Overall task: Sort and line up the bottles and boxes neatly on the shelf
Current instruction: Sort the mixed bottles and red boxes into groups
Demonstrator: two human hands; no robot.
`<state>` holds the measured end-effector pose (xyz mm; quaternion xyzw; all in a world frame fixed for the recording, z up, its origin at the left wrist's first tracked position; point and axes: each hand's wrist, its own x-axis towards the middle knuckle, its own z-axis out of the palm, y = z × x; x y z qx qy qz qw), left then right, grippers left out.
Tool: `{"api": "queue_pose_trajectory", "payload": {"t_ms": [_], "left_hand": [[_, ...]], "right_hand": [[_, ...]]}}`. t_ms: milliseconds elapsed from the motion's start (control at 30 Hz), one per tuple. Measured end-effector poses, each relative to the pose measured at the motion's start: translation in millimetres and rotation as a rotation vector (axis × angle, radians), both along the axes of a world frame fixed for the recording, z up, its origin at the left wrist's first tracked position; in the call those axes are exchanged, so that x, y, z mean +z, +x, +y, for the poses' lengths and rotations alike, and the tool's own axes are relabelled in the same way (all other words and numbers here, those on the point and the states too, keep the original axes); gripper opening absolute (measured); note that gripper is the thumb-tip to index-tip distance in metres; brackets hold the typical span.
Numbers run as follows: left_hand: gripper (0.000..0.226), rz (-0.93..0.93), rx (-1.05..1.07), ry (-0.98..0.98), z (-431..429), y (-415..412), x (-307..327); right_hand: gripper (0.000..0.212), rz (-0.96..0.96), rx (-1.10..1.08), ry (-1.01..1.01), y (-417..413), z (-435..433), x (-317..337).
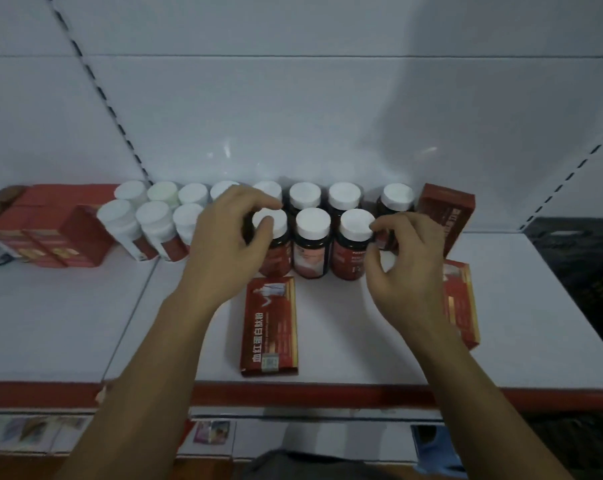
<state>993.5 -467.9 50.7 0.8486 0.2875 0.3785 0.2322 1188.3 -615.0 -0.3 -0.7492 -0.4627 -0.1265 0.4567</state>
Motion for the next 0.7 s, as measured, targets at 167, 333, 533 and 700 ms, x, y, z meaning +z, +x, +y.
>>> {"api": "queue_pose_trajectory", "payload": {"t_ms": [167, 333, 533, 700], "left_hand": [[0.033, 0.04, 0.245, -0.029, 14.9, -33.3, -16.9], [0.037, 0.093, 0.222, 0.036, 24.5, -38.7, -28.2], [0.048, 0.243, 0.212, 0.125, 44.4, -42.2, -39.3], [0.047, 0.179, 0.253, 0.181, 47.9, -44.9, -53.3]], "right_hand": [[0.063, 0.216, 0.08, -0.179, -13.9, 26.9, -10.0], [0.068, 0.257, 0.069, -0.162, -13.1, 33.5, -13.2], [0.072, 0.447, 0.085, -0.185, -7.8, 32.3, -12.8], [0.073, 0.45, 0.086, -0.186, -12.4, 37.0, -16.2]]}}
